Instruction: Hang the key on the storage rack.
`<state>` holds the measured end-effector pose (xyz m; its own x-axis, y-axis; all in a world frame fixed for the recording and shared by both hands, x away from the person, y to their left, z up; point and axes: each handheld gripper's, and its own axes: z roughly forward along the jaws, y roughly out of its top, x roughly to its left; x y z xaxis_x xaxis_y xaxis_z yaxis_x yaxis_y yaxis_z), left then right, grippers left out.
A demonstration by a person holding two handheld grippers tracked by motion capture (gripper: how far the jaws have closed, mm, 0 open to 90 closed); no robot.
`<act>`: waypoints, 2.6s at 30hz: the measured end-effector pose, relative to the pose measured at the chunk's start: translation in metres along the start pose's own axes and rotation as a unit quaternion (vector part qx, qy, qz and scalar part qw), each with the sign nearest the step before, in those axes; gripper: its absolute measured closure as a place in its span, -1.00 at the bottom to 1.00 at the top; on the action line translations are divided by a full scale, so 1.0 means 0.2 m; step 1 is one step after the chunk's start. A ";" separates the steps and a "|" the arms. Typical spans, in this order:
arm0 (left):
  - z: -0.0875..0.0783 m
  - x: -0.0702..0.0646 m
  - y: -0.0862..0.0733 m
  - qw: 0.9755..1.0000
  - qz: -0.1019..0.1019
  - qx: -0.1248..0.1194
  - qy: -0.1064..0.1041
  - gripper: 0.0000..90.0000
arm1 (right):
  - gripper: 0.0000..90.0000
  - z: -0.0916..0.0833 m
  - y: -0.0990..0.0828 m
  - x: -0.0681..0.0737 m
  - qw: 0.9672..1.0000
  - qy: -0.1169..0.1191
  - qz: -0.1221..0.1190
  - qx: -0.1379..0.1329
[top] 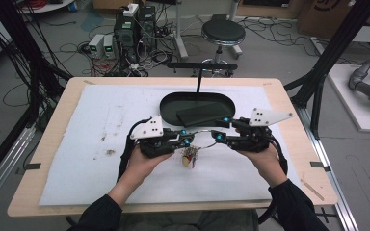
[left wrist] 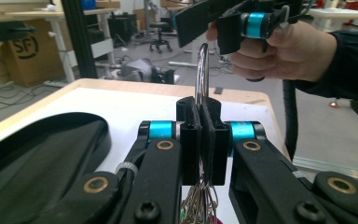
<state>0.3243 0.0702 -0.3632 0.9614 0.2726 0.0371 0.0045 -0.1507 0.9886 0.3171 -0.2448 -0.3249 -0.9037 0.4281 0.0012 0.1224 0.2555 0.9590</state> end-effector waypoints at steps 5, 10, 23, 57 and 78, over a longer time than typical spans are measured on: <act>-0.04 0.03 0.03 1.000 0.003 -0.005 0.019 0.93 | -0.01 -0.08 -0.04 -0.04 0.999 -0.043 0.008 0.014; -0.07 0.06 0.06 0.999 0.007 -0.013 0.040 0.93 | -0.06 -0.15 -0.11 -0.08 0.997 -0.077 0.010 0.028; -0.15 0.14 0.17 0.995 0.016 -0.028 0.097 0.93 | -0.11 -0.28 -0.31 -0.17 0.988 -0.142 0.040 0.039; -0.12 0.42 0.31 0.983 0.024 -0.034 0.177 0.93 | -0.17 -0.31 -0.43 -0.27 0.976 -0.200 0.063 0.051; 0.00 0.64 0.21 0.974 -0.010 -0.012 0.226 0.92 | -0.17 -0.31 -0.44 -0.28 0.975 -0.206 0.066 0.052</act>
<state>0.4476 0.0983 -0.3162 0.7423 0.6660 0.0731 0.0106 -0.1208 0.9926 0.3318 -0.3454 -0.3915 -0.6389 0.7692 -0.0116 0.2862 0.2517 0.9245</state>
